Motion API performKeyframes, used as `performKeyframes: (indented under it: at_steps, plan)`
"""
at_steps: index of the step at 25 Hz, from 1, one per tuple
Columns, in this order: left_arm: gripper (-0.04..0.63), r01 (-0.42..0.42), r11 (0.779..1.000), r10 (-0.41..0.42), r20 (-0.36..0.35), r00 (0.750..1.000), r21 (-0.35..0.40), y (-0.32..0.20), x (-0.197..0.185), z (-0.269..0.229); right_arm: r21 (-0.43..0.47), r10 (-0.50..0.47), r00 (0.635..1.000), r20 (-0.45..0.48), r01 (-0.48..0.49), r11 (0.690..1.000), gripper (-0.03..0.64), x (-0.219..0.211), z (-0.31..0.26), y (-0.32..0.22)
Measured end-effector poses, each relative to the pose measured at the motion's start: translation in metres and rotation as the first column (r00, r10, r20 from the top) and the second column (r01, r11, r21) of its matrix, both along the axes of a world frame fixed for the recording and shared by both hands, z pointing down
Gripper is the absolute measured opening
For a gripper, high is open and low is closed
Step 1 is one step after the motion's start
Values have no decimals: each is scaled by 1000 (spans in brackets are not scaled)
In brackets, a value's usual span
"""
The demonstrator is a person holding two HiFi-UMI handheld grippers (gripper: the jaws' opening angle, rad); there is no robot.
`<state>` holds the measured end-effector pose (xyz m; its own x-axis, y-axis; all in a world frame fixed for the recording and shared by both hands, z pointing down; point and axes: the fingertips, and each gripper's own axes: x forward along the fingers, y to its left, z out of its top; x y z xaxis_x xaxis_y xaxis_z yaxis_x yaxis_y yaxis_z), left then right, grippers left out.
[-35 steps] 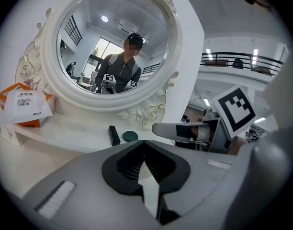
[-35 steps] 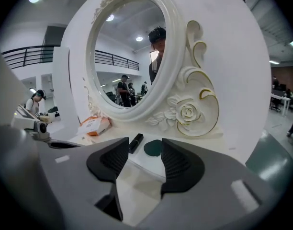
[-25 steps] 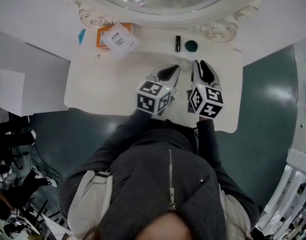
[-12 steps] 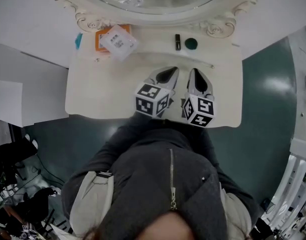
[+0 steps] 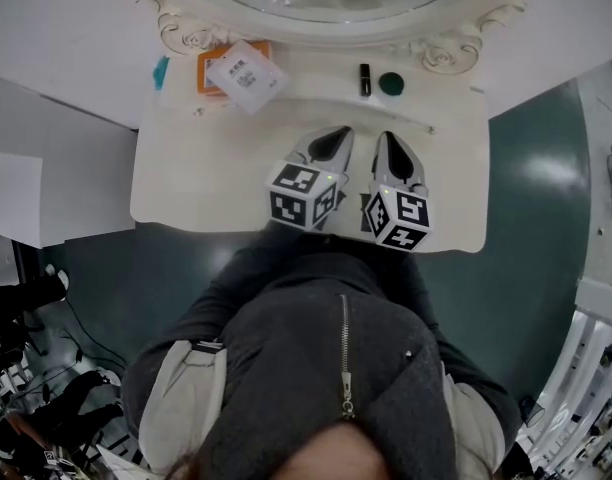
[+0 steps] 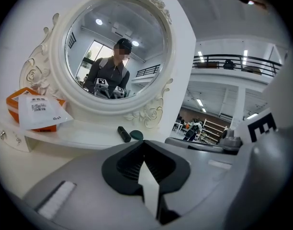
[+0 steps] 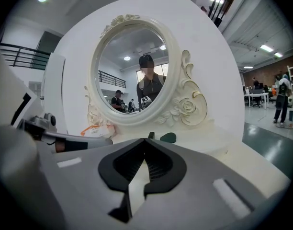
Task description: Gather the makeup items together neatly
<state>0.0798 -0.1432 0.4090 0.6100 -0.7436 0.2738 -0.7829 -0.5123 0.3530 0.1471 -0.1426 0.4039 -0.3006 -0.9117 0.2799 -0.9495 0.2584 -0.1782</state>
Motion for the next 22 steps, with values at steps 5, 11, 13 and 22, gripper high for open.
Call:
performKeyframes:
  at_steps: [5, 11, 13, 22]
  plan:
    - [9, 42, 999, -42, 13, 999, -6, -3, -20, 4, -22, -42, 998, 43, 43, 999, 3, -20, 2, -2]
    - [9, 128, 991, -127, 17, 992, -27, -7, -59, 11, -104, -117, 969, 216, 142, 984, 6, -51, 12, -10]
    - [9, 159, 987, -159, 22, 987, -33, -7, -74, 15, -129, -157, 957, 245, 192, 973, 25, -67, 16, -14]
    - [9, 324, 946, -322, 68, 944, -29, -5, -146, 31, -188, -197, 757, 623, 389, 902, 150, -149, 24, -38]
